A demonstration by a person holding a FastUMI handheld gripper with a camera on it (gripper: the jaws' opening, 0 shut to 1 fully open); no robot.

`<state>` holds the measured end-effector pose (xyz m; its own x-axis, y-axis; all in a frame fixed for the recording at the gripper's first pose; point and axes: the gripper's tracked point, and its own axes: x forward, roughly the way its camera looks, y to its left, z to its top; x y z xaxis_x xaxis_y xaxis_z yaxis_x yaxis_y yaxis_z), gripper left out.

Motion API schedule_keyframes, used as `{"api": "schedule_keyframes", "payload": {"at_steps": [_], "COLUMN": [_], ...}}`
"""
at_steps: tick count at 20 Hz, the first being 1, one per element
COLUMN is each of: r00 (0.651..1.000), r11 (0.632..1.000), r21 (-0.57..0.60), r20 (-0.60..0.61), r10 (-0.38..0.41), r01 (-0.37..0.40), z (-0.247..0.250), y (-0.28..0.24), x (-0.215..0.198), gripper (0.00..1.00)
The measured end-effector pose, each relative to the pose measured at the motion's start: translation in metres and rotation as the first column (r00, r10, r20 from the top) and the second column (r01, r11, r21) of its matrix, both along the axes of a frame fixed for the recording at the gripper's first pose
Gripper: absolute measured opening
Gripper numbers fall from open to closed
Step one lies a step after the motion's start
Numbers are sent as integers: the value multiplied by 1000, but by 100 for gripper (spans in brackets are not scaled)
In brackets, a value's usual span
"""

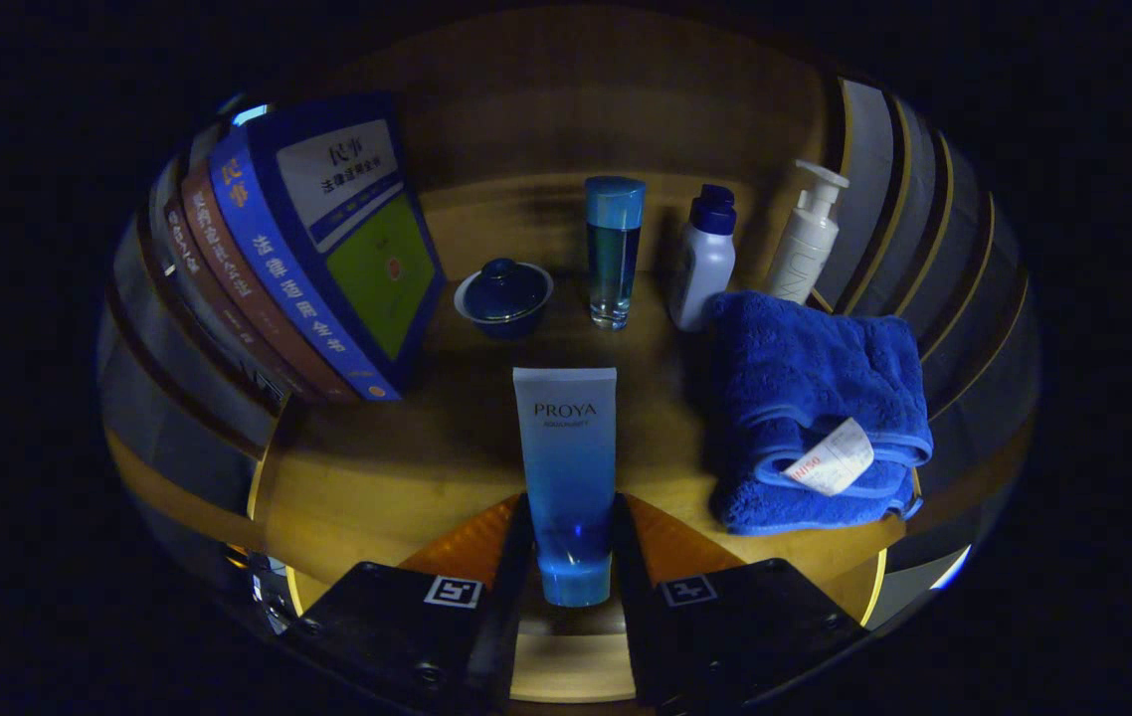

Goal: Pull open the drawer, take out the items inside it, and place them on the countertop above the cabinet.

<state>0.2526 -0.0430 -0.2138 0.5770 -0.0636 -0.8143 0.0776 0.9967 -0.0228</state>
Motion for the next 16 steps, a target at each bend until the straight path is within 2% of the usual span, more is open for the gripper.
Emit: {"api": "schedule_keyframes", "payload": {"at_steps": [6, 11, 13, 16], "r00": [999, 999, 999, 997], "r11": [1000, 1000, 1000, 1000], "r21": [7, 24, 30, 27], "r20": [-32, 33, 43, 80], "r10": [11, 5, 2, 9], "r01": [-11, -6, -3, -11], "z": [-19, 1, 6, 21], "y": [2, 3, 3, 7], "x": [5, 8, 2, -13], "gripper": [50, 81, 100, 100]}}
